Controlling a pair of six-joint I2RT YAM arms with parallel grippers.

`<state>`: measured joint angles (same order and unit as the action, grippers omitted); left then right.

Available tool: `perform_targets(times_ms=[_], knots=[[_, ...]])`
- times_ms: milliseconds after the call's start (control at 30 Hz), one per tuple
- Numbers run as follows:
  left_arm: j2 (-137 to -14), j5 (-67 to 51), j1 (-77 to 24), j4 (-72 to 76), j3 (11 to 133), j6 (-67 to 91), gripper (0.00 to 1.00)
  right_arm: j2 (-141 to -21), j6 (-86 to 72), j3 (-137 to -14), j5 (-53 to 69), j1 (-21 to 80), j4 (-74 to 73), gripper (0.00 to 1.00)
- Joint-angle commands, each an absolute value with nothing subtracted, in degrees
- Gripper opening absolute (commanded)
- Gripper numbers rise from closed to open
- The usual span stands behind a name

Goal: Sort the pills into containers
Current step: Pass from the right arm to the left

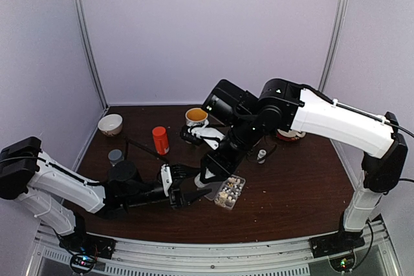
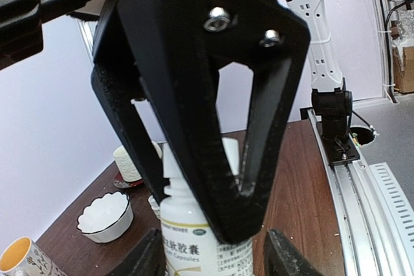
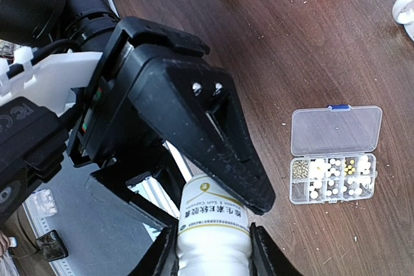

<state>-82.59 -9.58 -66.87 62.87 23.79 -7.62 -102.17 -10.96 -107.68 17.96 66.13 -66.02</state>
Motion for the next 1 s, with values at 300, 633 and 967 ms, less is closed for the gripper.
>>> perform_targets(times_ms=[300,633,967], knots=[[-83.7,-9.1,-67.1,64.6,25.4,-6.7,0.27,-100.3,-11.2,-106.9,18.0,65.9,-65.3,0.24],[-83.7,-9.2,-67.1,65.4,25.5,-5.9,0.25,-100.9,-11.4,-107.6,18.0,65.9,-65.1,0.37],[-83.7,-8.6,-67.2,66.2,25.2,-5.0,0.21,-99.7,-11.4,-105.7,17.6,65.8,-63.4,0.45]])
